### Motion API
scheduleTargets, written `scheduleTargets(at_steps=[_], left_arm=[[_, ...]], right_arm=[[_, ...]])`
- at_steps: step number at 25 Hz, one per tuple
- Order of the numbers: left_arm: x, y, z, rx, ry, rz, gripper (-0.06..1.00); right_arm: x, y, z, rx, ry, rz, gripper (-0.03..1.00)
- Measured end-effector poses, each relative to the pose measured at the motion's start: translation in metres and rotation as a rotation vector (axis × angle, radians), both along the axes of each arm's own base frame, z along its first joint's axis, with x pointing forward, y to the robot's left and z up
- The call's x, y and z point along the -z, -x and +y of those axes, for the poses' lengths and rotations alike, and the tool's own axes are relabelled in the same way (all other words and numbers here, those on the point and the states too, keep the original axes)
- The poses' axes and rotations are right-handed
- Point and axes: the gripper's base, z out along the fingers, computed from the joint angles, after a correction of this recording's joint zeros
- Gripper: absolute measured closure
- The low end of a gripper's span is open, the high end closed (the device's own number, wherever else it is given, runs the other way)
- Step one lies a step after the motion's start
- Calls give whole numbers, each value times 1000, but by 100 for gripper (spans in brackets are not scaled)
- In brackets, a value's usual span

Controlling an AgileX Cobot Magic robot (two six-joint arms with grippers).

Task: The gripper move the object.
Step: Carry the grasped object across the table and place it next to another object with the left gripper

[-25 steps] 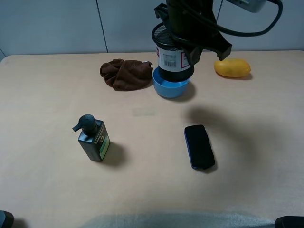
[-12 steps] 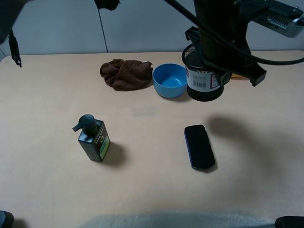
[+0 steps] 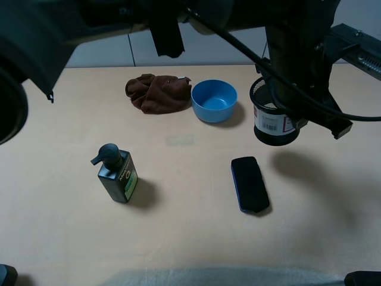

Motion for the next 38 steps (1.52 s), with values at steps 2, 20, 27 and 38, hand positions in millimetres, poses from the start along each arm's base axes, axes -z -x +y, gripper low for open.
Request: scheduleTargets(at_steps=[2, 20, 27, 38], left_arm=[[5, 4, -5, 15, 8, -7, 82], [56, 31, -34, 88, -14, 20, 82], [72, 39, -40, 112, -35, 26, 82], [80, 41, -45, 121, -17, 5, 82]], right_arm=[[0, 0, 0, 0, 0, 0, 27], [0, 0, 0, 0, -1, 1, 27], [0, 0, 0, -1, -2, 1, 27], [0, 0, 0, -1, -2, 0, 27]])
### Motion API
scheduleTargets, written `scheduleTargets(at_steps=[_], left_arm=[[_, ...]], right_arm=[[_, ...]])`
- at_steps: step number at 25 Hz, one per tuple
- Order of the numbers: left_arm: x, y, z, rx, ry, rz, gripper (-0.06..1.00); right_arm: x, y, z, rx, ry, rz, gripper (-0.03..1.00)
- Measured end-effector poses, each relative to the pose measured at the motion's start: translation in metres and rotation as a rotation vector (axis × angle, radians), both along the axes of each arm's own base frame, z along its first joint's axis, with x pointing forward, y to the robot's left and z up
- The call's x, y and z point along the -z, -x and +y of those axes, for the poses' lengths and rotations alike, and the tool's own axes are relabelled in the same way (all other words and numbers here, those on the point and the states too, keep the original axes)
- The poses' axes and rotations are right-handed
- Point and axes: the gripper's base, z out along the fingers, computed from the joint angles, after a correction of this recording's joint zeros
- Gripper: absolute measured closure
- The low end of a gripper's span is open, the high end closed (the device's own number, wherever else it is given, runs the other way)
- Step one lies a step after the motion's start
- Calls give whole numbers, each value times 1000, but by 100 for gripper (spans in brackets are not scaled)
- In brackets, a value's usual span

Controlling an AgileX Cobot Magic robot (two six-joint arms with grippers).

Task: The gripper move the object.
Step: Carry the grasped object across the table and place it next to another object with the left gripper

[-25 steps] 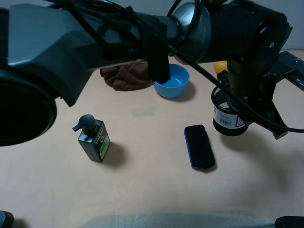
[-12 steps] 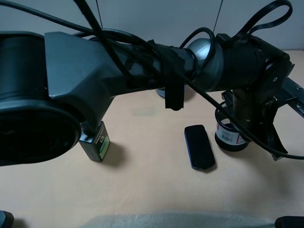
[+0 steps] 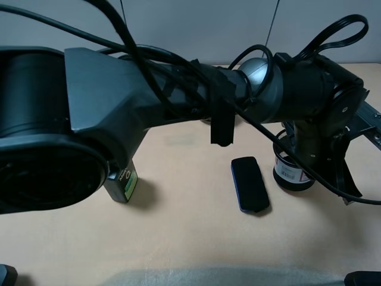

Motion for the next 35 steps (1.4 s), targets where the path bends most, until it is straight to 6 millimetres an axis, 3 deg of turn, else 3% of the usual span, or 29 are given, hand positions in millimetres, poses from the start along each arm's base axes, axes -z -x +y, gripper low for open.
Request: scheduleTargets(at_steps=[9, 22, 35], left_arm=[[1, 0, 0, -1, 1, 1, 80], [1, 0, -1, -2, 11, -1, 32], [-5, -1, -3, -1, 20, -5, 19]], right_arm=[[0, 0, 0, 0, 0, 0, 27], [0, 0, 0, 0, -1, 1, 27], [0, 0, 0, 0, -1, 1, 27]])
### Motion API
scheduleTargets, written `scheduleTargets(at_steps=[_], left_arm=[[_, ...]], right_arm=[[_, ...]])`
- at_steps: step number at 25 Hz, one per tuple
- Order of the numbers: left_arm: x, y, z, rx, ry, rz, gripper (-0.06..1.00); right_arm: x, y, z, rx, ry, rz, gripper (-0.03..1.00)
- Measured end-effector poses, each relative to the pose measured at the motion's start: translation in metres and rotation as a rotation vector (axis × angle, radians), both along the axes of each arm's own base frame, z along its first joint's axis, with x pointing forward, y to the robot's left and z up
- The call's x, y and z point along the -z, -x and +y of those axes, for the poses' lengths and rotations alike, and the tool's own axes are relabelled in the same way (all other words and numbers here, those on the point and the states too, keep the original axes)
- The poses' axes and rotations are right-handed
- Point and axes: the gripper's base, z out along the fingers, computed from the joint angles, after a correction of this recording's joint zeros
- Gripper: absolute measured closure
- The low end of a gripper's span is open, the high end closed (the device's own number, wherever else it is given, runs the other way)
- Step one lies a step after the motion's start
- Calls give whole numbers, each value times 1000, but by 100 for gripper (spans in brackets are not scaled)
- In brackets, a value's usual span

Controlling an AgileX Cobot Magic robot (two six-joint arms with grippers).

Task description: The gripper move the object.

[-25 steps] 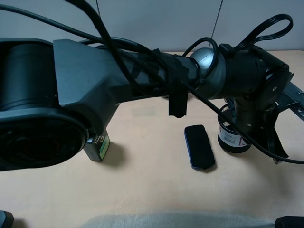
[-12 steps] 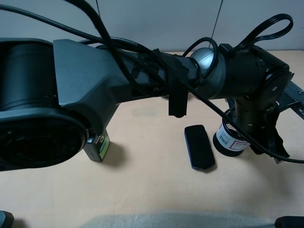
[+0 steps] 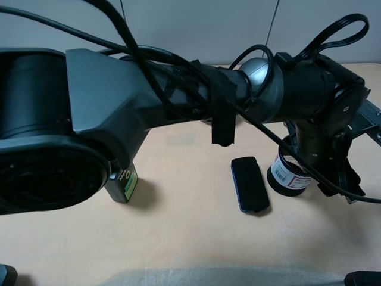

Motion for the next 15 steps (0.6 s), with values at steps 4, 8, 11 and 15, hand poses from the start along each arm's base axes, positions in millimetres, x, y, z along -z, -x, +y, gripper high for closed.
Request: scheduleTargets(at_steps=[4, 8, 11, 15], left_arm=[[-11, 0, -1, 4, -12, 6, 18], [-25, -1, 0, 13, -44, -6, 18], [-35, -1, 3, 17, -79, 1, 18], [-49, -1, 7, 20, -131, 3, 16]], right_arm=[[0, 0, 0, 0, 0, 0, 27], [0, 0, 0, 0, 0, -1, 27], [0, 0, 0, 0, 0, -1, 27], [0, 0, 0, 0, 0, -1, 27]])
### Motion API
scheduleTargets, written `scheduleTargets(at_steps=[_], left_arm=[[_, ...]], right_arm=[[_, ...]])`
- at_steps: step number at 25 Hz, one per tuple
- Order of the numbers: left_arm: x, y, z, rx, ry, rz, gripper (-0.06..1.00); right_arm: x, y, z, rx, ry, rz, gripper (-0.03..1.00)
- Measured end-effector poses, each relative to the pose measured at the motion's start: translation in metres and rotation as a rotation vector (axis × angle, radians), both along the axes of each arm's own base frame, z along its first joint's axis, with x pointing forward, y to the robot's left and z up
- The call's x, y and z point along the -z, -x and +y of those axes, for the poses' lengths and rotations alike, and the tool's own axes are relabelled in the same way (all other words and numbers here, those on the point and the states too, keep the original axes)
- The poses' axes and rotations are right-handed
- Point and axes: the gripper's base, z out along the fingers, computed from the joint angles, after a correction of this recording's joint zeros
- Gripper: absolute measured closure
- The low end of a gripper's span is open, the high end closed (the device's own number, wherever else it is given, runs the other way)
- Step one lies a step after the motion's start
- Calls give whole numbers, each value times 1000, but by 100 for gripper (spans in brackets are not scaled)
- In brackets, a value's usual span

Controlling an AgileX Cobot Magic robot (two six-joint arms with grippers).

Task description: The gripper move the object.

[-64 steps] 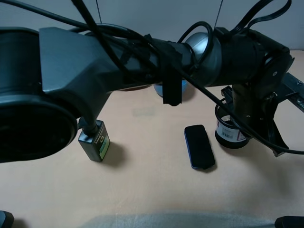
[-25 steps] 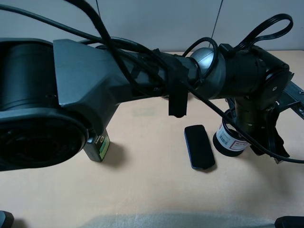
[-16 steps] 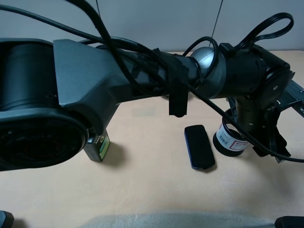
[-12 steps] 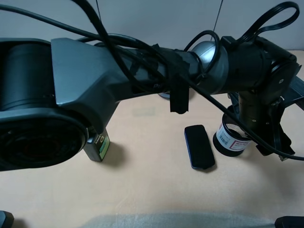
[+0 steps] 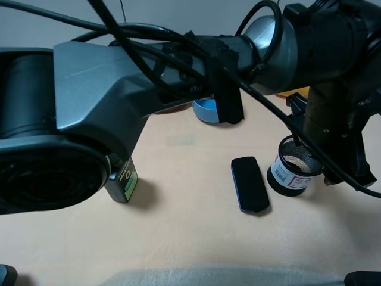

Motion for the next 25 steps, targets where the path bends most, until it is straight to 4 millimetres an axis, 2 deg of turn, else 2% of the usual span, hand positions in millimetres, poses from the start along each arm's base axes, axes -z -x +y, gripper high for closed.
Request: scheduleTargets(at_steps=[4, 13, 19, 25], left_arm=[[-14, 0, 5, -6, -48, -3, 13], [-38, -5, 5, -15, 1, -61, 7], [-68, -2, 11, -17, 59, -76, 6], [-85, 1, 18, -16, 81, -85, 6]], right_arm=[[-1, 0, 1, -3, -8, -9, 27], [-2, -1, 1, -1, -15, -22, 27], [0, 0, 0, 0, -9, -2, 27], [0, 0, 0, 0, -9, -2, 27]])
